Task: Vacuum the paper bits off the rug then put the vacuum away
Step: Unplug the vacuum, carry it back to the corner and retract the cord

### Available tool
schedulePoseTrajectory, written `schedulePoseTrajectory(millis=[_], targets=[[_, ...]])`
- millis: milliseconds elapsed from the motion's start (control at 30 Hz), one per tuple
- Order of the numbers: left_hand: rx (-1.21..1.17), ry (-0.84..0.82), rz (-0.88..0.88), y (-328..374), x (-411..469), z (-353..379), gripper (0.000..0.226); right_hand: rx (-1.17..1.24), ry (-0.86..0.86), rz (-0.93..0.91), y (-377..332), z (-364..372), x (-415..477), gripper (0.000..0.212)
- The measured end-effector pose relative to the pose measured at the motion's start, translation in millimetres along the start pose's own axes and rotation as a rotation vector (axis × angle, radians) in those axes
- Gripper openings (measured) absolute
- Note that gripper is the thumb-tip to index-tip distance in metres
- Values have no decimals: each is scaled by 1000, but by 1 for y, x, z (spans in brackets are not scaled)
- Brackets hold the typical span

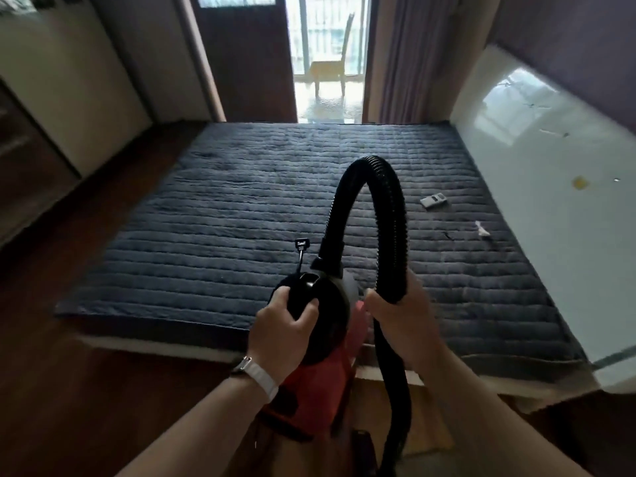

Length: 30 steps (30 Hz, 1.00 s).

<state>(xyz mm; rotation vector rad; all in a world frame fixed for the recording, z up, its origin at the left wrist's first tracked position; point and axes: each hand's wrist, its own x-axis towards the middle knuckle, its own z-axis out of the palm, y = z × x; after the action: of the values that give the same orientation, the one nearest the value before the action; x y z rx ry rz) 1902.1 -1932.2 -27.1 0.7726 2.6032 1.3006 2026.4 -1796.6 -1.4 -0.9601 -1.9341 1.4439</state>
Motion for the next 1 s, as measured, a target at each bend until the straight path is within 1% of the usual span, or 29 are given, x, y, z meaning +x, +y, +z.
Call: schedulePoseTrajectory(millis=[133, 233, 367, 500, 600, 733, 867, 1000], targets=[[14, 117, -73, -39, 7, -48, 26, 40, -106, -38, -25, 57, 5, 31], [10, 215, -115, -74, 14, -88, 29, 67, -187, -75, -44, 108, 4, 33], [-7, 310, -145, -132, 23, -146, 24, 48, -252, -133, -68, 197, -3, 31], [4, 340, -172, -198, 37, -210, 29, 25, -295, -122, -90, 295, -15, 31], [6, 376, -190, -245, 48, -259, 26, 0, -312, -145, -113, 362, -22, 27], [45, 414, -211, -294, 57, -321, 29, 64, -328, -145, -145, 443, -36, 25], [63, 519, -230, -331, 62, -380, 30, 76, -432, -171, -170, 513, -45, 23], [80, 611, -308, -369, 70, -425, 39, 52, -505, -224, -191, 581, -45, 21]])
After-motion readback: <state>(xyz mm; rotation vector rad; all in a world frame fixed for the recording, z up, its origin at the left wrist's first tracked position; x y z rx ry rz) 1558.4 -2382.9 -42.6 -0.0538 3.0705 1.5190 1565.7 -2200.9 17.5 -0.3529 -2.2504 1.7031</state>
